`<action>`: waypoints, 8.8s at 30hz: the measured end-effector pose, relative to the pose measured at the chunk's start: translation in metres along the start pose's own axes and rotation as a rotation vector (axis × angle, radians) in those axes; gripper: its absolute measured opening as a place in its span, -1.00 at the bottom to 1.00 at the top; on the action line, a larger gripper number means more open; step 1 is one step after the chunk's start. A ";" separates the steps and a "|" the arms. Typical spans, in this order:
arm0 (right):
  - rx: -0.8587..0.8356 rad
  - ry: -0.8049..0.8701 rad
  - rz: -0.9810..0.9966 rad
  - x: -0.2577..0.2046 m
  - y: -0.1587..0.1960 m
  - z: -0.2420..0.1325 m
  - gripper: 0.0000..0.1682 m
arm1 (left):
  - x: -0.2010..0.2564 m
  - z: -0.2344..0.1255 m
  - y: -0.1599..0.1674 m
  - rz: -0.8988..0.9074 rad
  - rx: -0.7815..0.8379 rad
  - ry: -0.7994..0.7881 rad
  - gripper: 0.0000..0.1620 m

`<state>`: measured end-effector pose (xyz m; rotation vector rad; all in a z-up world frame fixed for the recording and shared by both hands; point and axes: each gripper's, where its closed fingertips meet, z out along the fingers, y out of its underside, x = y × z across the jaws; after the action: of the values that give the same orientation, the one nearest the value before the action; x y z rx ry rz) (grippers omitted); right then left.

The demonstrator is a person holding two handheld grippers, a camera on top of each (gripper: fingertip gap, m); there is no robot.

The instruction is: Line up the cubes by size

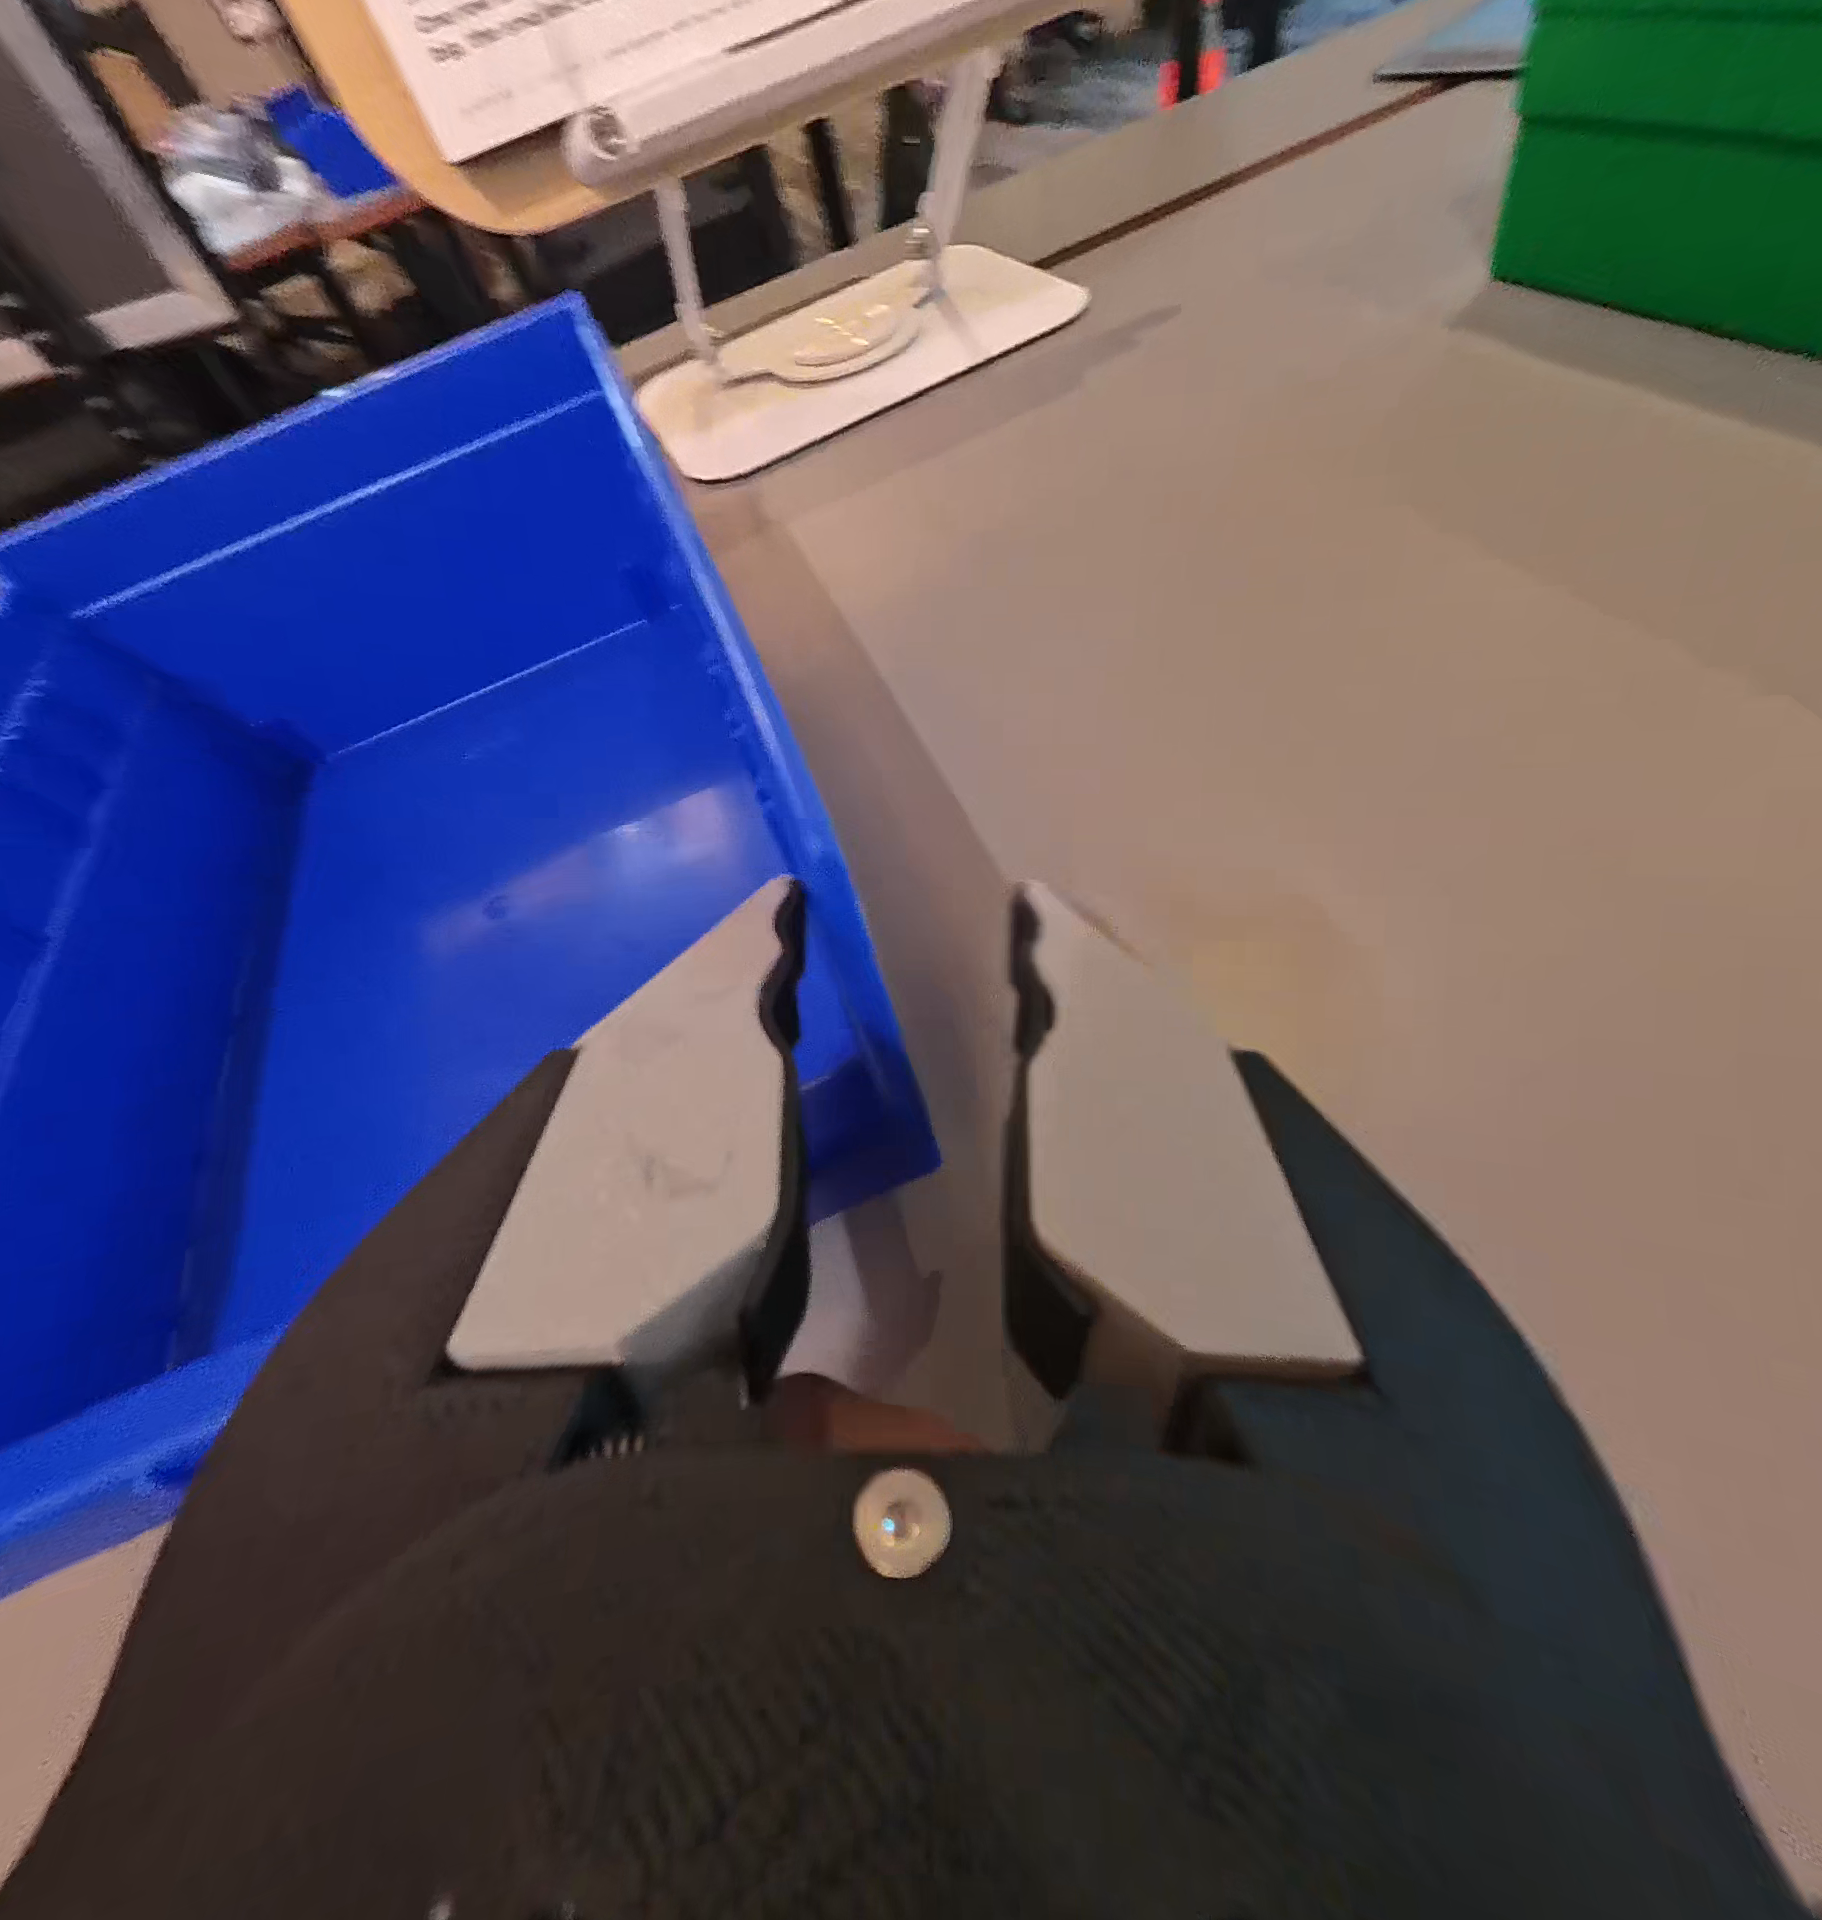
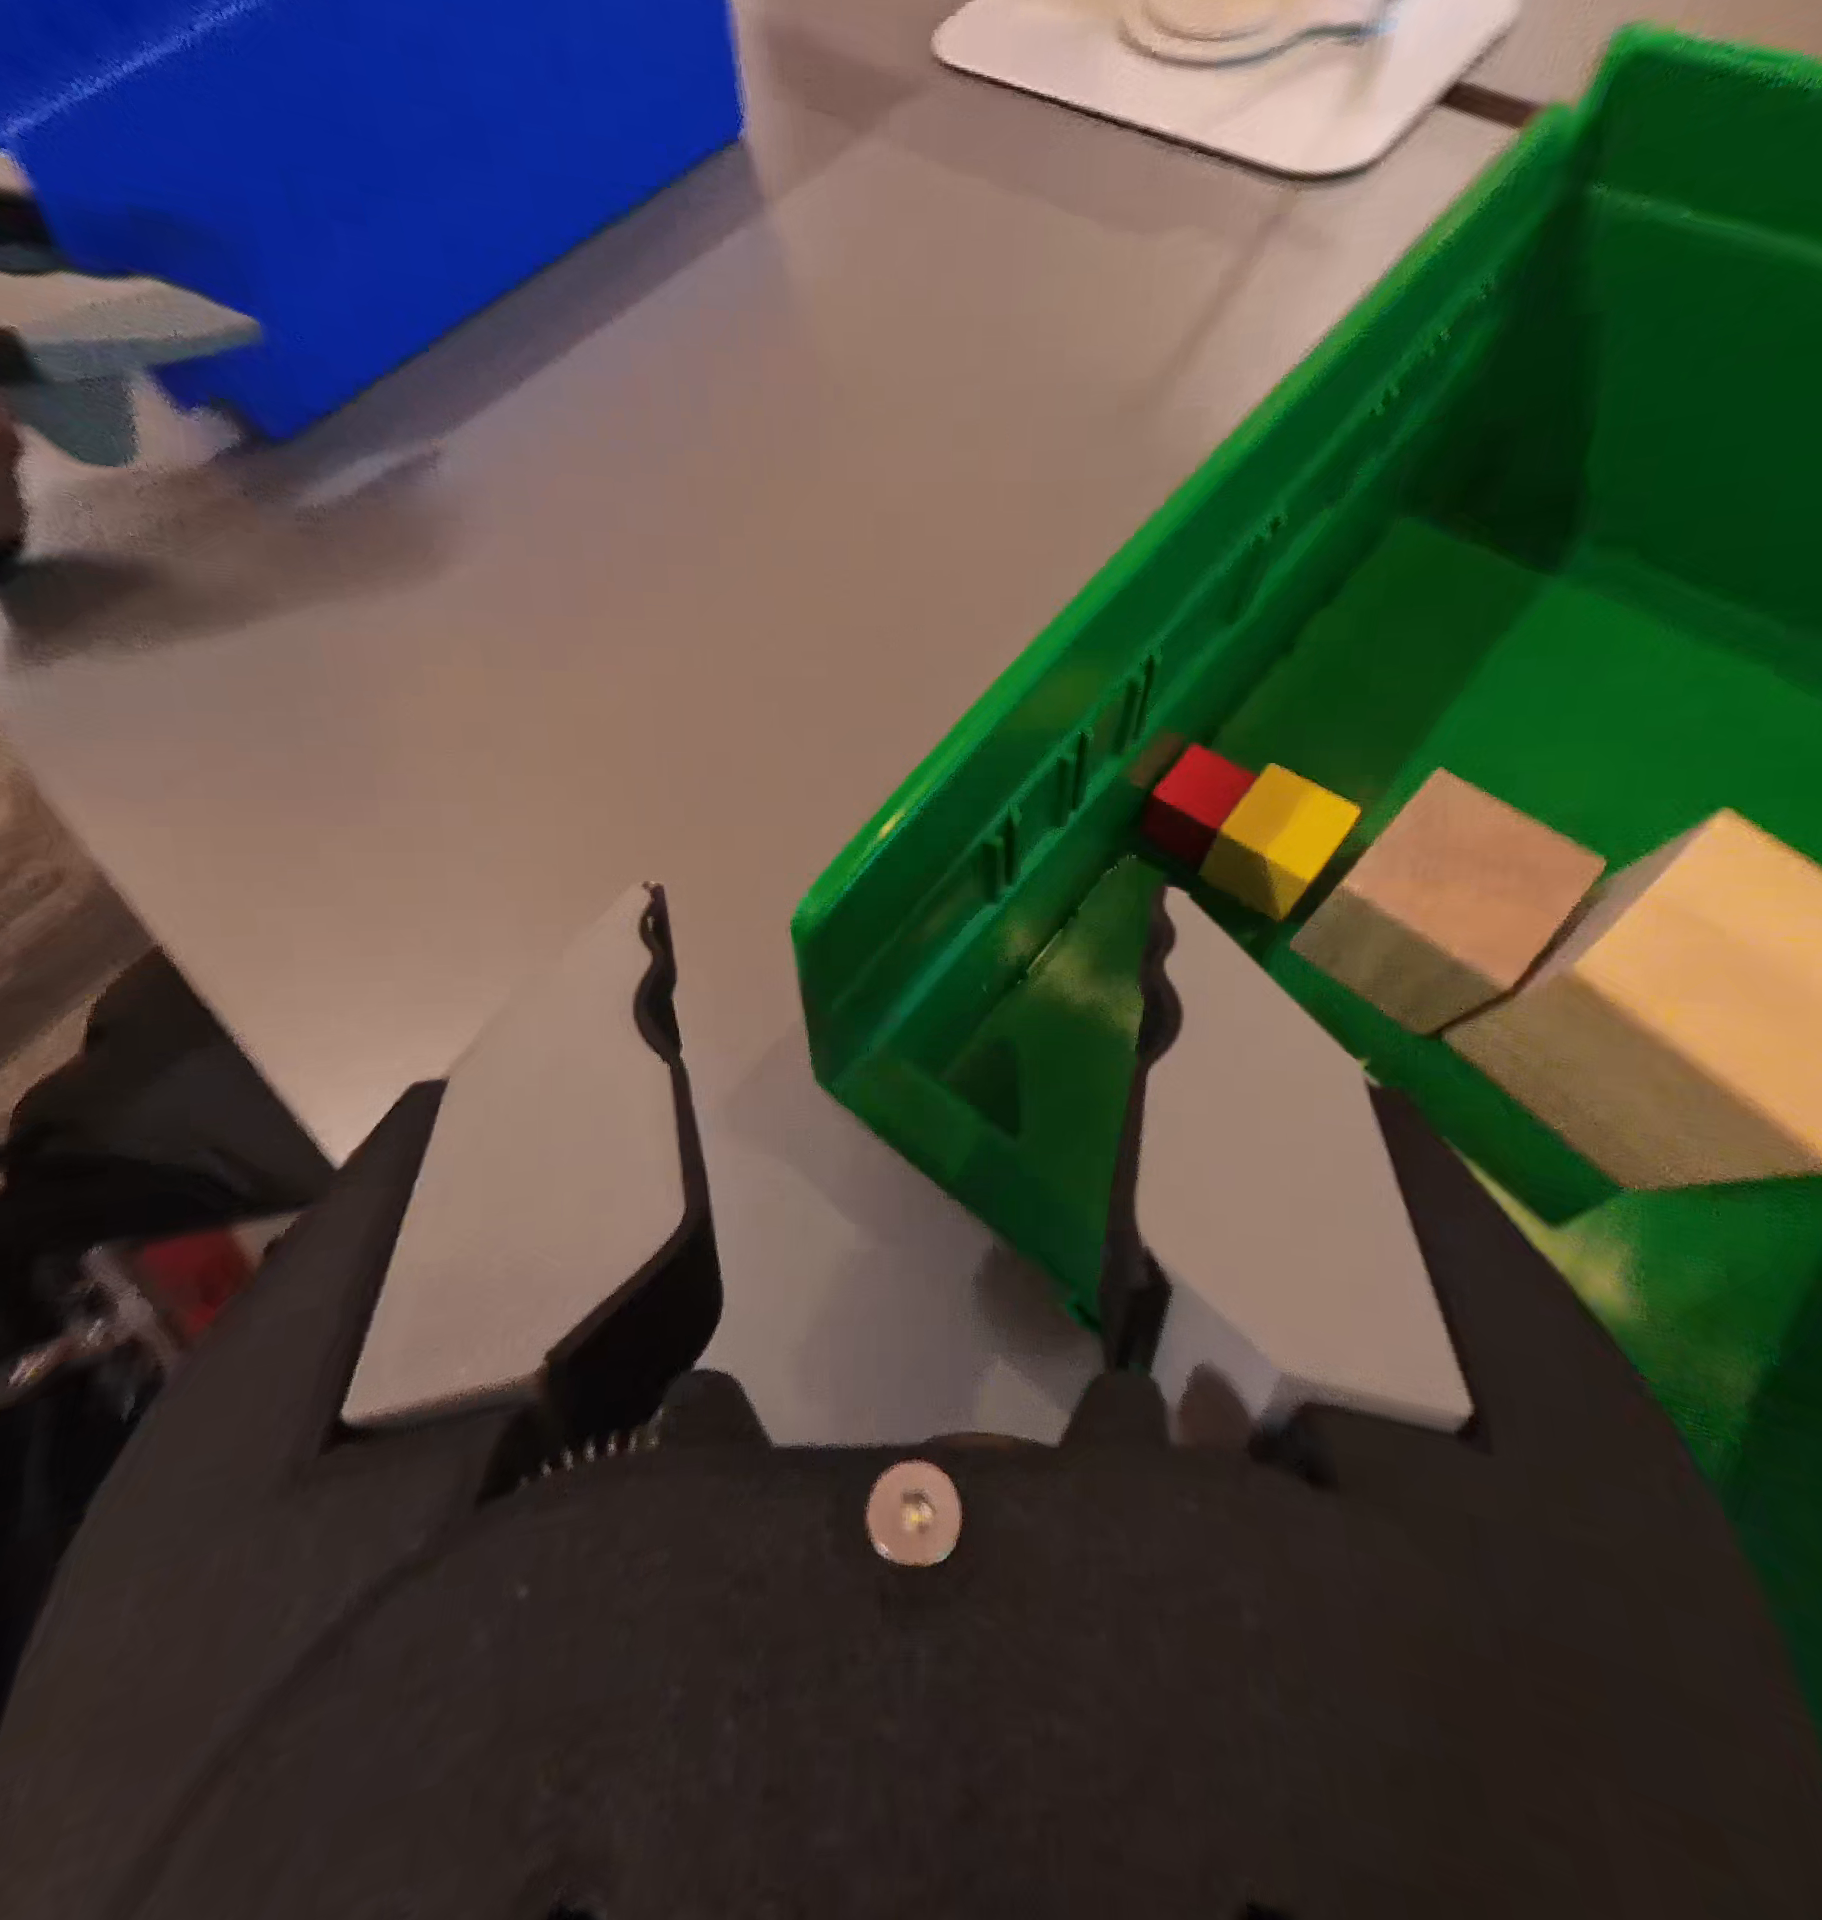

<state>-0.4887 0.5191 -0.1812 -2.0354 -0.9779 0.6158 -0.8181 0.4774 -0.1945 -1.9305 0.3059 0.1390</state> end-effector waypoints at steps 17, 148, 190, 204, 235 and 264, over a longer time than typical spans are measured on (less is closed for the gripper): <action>0.101 0.393 0.062 -0.038 -0.044 0.078 -0.78 | -0.050 -0.030 -0.123 -0.378 0.283 -0.032 -0.98; 0.281 -0.336 -0.233 -0.123 -0.088 0.142 -0.23 | -0.157 0.072 -0.035 0.101 -0.330 -0.009 -0.82; 0.328 -0.357 -0.339 -0.144 -0.089 0.124 -0.28 | -0.084 0.096 0.036 0.541 -0.774 0.290 -1.00; 0.345 -0.374 -0.345 -0.148 -0.092 0.117 -0.28 | -0.131 0.032 0.048 0.536 -0.874 0.168 -0.91; 0.312 -0.362 -0.319 -0.138 -0.091 0.125 -0.27 | -0.059 0.109 0.006 0.574 -0.562 0.517 -0.09; 0.139 -1.438 0.332 -0.218 -0.146 0.029 -0.10 | 0.106 -0.097 -0.142 0.604 0.854 0.600 -0.20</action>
<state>-0.6989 0.4149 -0.0603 -1.4175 -1.2268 2.3956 -0.6816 0.4212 -0.0566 -0.9451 1.1435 -0.1674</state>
